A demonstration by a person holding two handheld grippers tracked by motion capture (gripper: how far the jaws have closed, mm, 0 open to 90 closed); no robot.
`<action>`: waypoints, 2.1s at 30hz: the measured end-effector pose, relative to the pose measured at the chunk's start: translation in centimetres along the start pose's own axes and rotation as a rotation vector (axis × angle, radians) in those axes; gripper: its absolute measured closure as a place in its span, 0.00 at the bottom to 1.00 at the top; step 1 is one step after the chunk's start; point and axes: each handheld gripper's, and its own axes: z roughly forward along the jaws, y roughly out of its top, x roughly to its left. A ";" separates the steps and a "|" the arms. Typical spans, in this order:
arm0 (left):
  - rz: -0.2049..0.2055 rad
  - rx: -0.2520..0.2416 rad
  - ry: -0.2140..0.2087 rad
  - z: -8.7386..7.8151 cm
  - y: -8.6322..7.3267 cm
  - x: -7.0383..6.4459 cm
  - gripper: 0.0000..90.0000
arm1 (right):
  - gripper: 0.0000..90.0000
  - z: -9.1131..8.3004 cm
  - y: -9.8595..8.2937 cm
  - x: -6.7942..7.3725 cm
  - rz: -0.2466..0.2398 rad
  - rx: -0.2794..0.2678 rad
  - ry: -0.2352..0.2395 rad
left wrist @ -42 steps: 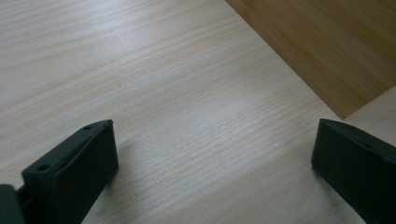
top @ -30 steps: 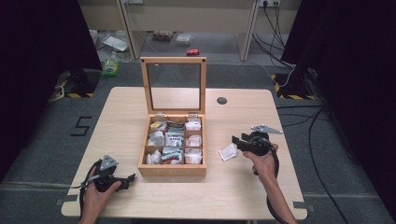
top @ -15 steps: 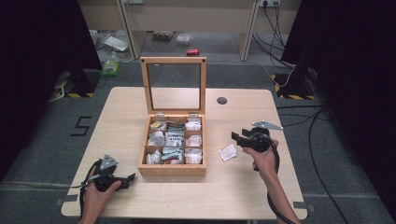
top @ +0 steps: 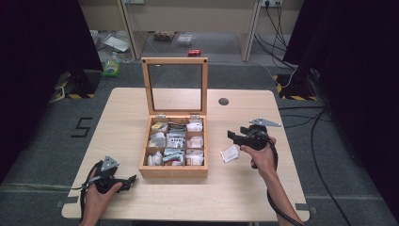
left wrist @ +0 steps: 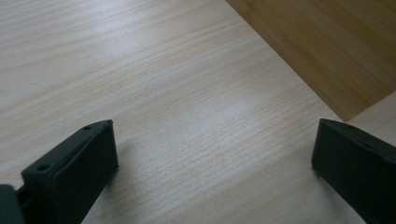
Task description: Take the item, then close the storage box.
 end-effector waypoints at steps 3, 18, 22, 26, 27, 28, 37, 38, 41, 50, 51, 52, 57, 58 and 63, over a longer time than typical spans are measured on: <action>0.001 0.001 0.000 0.0 0.0 0.0 0.00 | 0.33 0.4 0.4 0.3 -0.008 -0.002 -0.003; 0.003 0.002 0.001 0.0 0.0 0.0 0.00 | 0.33 2.5 3.5 2.3 -0.063 -0.008 0.009; 0.002 0.002 0.001 0.0 0.0 0.0 0.00 | 0.33 3.4 4.3 2.6 -0.060 -0.010 0.013; 0.003 0.003 0.001 0.0 0.0 0.0 0.00 | 0.33 4.3 5.1 2.9 -0.070 -0.022 0.012; 0.004 0.001 0.003 0.0 0.0 0.0 0.00 | 0.33 4.6 5.3 3.0 -0.074 -0.024 0.015; 0.004 0.001 0.003 0.0 0.0 0.0 0.00 | 0.33 4.9 5.5 3.2 -0.082 -0.025 0.015; 0.004 0.001 0.003 0.0 0.0 0.0 0.00 | 0.34 7.5 7.4 4.1 -0.132 -0.007 0.008; 0.004 0.001 0.003 0.0 0.0 0.0 0.00 | 0.35 7.8 7.6 4.2 -0.133 -0.006 0.014; 0.004 0.001 0.003 0.0 0.0 0.0 0.00 | 0.35 8.8 7.8 4.4 -0.137 0.000 0.018; 0.005 0.001 0.003 0.0 0.0 0.0 0.00 | 0.36 10.9 8.3 4.9 -0.154 0.008 0.033; 0.005 0.001 0.003 0.0 0.0 0.0 0.00 | 0.36 11.1 8.3 4.9 -0.152 0.006 0.036; 0.005 0.001 0.003 0.0 0.0 0.0 0.00 | 0.36 11.2 8.4 4.9 -0.150 0.006 0.034; 0.005 0.001 0.003 0.0 0.0 0.0 0.00 | 0.37 12.0 8.6 4.9 -0.144 0.008 0.037; 0.005 0.001 0.003 0.0 0.0 0.0 0.00 | 0.37 12.1 8.6 4.8 -0.147 0.007 0.038; 0.005 0.001 0.003 0.0 0.0 0.0 0.00 | 0.37 12.4 8.7 4.7 -0.147 0.002 0.044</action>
